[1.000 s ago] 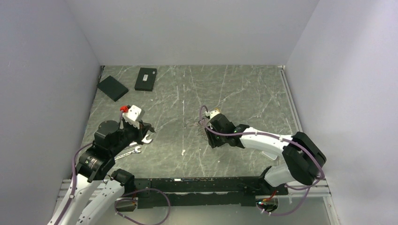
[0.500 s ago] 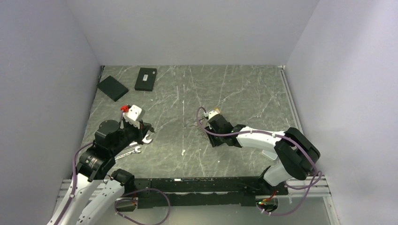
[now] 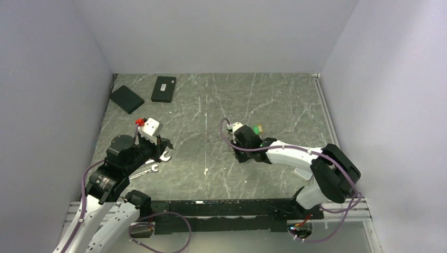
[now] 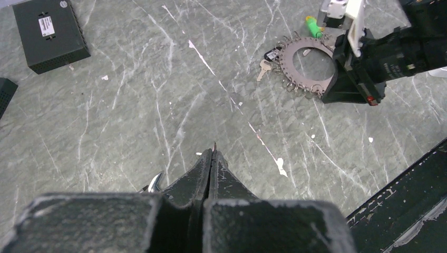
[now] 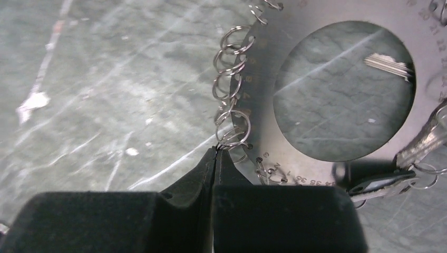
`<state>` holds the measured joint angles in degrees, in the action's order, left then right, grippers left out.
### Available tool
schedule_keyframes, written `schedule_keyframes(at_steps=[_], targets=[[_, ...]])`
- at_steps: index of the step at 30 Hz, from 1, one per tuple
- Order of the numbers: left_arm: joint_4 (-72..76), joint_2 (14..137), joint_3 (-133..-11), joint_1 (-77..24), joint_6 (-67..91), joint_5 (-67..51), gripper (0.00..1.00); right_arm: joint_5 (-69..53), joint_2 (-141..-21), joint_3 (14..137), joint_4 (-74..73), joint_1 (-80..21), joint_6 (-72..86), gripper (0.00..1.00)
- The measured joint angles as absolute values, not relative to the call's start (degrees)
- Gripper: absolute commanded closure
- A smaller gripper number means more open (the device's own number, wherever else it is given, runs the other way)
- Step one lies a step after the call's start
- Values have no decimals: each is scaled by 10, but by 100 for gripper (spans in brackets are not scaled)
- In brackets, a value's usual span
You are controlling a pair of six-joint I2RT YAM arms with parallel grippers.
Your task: Put the keys on the keyring
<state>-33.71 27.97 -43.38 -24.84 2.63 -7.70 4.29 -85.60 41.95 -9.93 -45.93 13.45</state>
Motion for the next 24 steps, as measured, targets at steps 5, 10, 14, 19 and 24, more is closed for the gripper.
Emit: schedule_keyframes(at_steps=[5,10,14,19,24], targets=[[-337,280,-434,-248,26,-77,100,-62,-803,431,-113,-458,126,96],[-337,279,-434,-248,26,-77,100,-219,-785,446,-84,-458,119,93],[-337,279,-434,-248,26,-77,100,-323,-791,448,-70,-458,119,85],[-337,277,-434,-248,26,-77,100,-371,-808,452,-44,-458,120,50],[-337,269,-434,-248,26,-77,100,-375,-847,452,-19,-458,125,47]])
